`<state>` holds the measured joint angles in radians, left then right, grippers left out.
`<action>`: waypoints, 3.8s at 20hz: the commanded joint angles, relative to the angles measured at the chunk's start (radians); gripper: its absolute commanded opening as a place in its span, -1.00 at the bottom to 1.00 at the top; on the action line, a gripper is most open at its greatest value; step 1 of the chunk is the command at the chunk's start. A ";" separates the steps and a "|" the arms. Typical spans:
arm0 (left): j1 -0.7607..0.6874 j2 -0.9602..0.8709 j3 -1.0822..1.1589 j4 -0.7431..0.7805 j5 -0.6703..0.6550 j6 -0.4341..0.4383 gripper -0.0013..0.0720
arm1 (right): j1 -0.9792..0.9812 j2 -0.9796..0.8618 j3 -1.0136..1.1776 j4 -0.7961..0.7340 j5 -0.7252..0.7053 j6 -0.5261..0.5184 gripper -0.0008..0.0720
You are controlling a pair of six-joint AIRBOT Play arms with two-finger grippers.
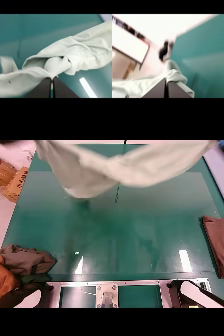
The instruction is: Fold the shirts.
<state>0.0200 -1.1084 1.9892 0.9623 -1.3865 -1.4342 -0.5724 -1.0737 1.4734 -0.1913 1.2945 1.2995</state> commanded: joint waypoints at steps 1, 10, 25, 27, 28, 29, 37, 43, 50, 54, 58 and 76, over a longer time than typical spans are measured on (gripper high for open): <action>0.003 0.082 0.209 0.027 -0.020 0.003 -0.89 | -0.117 0.171 0.058 0.059 -0.128 0.097 -0.95; 0.003 0.097 -0.175 0.081 -0.002 0.106 -0.89 | -0.120 0.425 -0.224 -0.472 -0.075 0.185 -0.95; -0.062 -0.096 -1.006 -0.074 0.101 0.245 -0.89 | -0.034 0.182 -0.903 -0.587 -0.328 -0.064 -0.95; -0.108 -0.098 -1.189 -0.081 0.276 0.259 -0.89 | -0.035 0.116 -0.906 -0.588 -0.330 -0.100 -0.94; -0.119 -0.099 -1.253 -0.083 0.332 0.257 -0.89 | -0.039 0.101 -0.892 -0.603 -0.337 -0.108 -0.94; -0.121 -0.098 -1.294 -0.087 0.352 0.257 -0.89 | -0.047 0.096 -0.861 -0.631 -0.338 -0.099 -0.83; -0.121 -0.098 -1.367 -0.093 0.367 0.257 -0.89 | 0.283 0.099 -0.650 -0.671 -0.169 0.027 0.22; -0.121 -0.098 -1.367 -0.110 0.370 0.258 -0.89 | 1.081 0.034 -0.713 -0.817 -0.621 0.025 0.53; -0.121 -0.098 -1.367 -0.109 0.373 0.266 -0.89 | 1.341 -0.379 -0.463 -0.848 -0.618 0.072 0.53; -0.121 -0.098 -1.367 -0.109 0.358 0.267 -0.89 | 1.355 -0.479 -0.341 -1.067 -0.549 0.298 0.53; -0.121 -0.098 -1.367 -0.109 0.357 0.291 -0.89 | 1.385 -0.526 -0.278 -1.085 -0.488 0.353 0.53; -0.121 -0.098 -1.367 -0.078 0.319 0.317 -0.89 | 1.239 -0.309 0.069 -1.475 -0.027 0.566 -0.95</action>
<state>-0.1017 -1.2060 0.6228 0.8734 -1.0637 -1.1183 0.7601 -1.4841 1.4761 -1.5711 1.1835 1.8645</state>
